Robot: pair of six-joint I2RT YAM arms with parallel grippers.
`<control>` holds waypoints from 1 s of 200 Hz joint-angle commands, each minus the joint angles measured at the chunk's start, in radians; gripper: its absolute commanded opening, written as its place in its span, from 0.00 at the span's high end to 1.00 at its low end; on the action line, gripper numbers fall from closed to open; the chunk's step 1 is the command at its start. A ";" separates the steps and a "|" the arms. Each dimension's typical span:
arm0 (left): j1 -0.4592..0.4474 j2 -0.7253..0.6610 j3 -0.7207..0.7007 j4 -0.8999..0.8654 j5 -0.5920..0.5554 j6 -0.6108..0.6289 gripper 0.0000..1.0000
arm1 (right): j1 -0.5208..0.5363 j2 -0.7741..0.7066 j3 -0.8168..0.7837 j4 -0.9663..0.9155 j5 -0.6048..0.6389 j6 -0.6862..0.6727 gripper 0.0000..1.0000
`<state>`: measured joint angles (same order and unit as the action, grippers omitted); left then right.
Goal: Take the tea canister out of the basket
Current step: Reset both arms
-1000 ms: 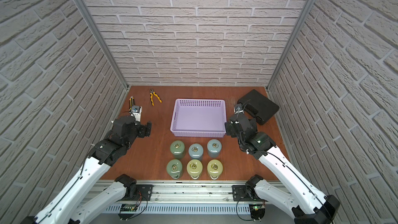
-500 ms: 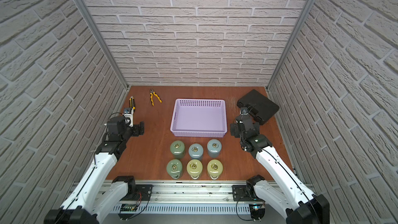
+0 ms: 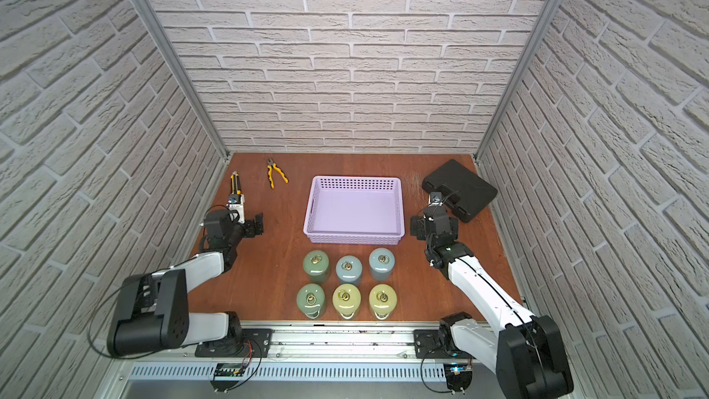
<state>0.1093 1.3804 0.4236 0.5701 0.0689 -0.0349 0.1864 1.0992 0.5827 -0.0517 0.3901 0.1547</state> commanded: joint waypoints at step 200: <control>-0.006 0.170 -0.023 0.284 0.020 0.026 0.02 | -0.181 0.408 -0.154 0.822 -0.280 -0.162 0.01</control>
<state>0.1062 1.5570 0.3912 0.7948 0.0879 -0.0185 0.0116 1.5013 0.4267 0.6235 0.1558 -0.0082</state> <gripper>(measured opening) 0.984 0.992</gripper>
